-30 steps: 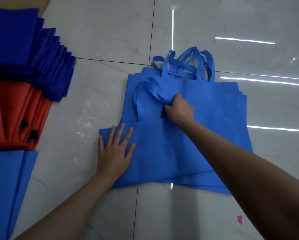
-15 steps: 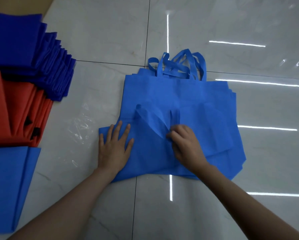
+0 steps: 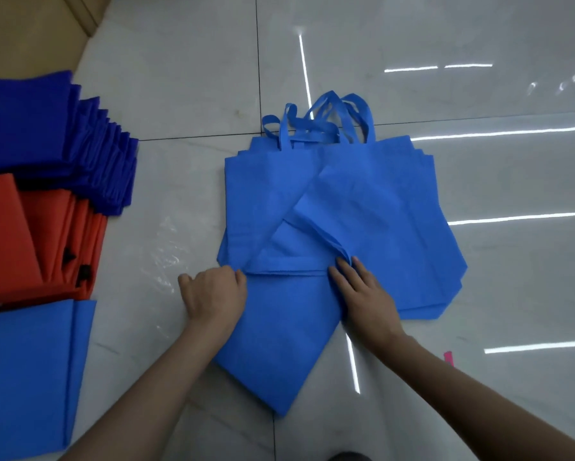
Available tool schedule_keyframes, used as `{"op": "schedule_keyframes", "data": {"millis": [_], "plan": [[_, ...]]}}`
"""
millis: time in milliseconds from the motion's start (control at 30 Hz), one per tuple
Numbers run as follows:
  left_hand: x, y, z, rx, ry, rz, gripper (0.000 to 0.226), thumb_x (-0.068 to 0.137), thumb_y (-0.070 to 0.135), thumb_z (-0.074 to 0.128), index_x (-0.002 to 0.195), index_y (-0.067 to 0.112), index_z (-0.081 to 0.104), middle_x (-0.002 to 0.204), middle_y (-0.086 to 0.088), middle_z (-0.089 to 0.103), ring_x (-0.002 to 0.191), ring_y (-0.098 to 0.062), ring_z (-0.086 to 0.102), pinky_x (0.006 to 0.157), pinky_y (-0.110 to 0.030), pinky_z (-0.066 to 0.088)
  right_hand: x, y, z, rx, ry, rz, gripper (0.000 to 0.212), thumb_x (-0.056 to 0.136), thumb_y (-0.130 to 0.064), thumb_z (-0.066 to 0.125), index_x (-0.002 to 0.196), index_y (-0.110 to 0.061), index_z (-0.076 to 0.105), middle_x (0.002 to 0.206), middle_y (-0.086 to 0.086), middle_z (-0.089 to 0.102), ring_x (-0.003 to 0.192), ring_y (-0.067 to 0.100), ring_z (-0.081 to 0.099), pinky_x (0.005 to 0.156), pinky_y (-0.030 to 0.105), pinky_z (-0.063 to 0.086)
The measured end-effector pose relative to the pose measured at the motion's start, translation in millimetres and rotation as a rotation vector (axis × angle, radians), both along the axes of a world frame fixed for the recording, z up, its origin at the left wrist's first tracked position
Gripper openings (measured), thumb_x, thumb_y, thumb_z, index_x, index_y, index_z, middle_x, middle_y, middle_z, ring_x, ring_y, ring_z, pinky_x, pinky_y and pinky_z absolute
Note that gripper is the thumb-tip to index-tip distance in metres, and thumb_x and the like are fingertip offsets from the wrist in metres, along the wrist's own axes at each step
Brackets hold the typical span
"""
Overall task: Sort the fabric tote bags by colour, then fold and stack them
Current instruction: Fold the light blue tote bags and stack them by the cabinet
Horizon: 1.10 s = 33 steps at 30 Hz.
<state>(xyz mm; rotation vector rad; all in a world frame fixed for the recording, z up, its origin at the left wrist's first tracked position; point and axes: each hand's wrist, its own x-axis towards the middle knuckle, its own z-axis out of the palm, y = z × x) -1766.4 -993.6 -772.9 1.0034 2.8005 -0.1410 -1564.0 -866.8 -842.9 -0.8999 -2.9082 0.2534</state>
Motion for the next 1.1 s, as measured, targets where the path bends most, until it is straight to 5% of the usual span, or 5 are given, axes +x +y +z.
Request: {"op": "schedule_keyframes", "data": {"millis": [167,400,767,1000,1100], "plan": [[-24,28,-10,0.543,-0.555,0.124,0.027,0.091,0.028,0.058,0.104,0.005,0.060,0.098,-0.004,0.060,0.086,-0.014,0.053,0.076,-0.024,0.038,5,13,5,-0.144,0.048,0.078,0.078,0.058,0.007,0.078,0.130,-0.011,0.055,0.136,0.007,0.054,0.125,0.032,0.050,0.085,0.039,0.053],[-14,49,-32,0.624,-0.917,0.331,0.028,0.085,0.021,0.067,0.061,0.011,0.056,0.064,-0.002,0.053,0.072,-0.018,0.049,0.059,-0.026,0.036,6,29,11,-0.057,-0.093,0.247,0.093,0.064,-0.020,0.079,0.145,-0.024,0.032,0.149,0.001,0.039,0.138,0.030,0.023,0.109,0.055,0.020],[-20,51,-16,0.812,-1.259,0.773,0.015,0.091,0.014,0.060,0.076,0.009,0.059,0.080,-0.004,0.063,0.073,-0.017,0.060,0.066,-0.029,0.053,15,22,10,-0.331,-0.120,0.262,0.070,0.088,-0.059,0.030,0.146,-0.046,-0.007,0.155,-0.022,-0.003,0.143,0.006,-0.007,0.117,0.037,-0.009],[-47,11,-19,0.531,-1.069,-0.074,0.073,0.088,-0.014,0.044,0.107,0.055,0.057,0.136,0.010,0.033,0.113,-0.006,0.047,0.086,-0.015,0.042,5,22,20,-0.681,0.106,0.040,0.060,0.080,-0.062,0.027,0.139,-0.048,0.027,0.149,-0.025,0.025,0.140,-0.005,0.008,0.119,0.035,-0.001],[-39,15,-11,0.409,-1.117,-0.128,0.050,0.091,-0.003,0.052,0.119,0.039,0.059,0.137,0.011,0.025,0.128,-0.006,0.031,0.086,-0.002,0.032,4,21,28,-0.829,0.136,-0.056,0.060,0.074,-0.063,0.032,0.132,-0.050,0.036,0.142,-0.030,0.030,0.133,-0.013,0.015,0.117,0.027,0.005]]}}
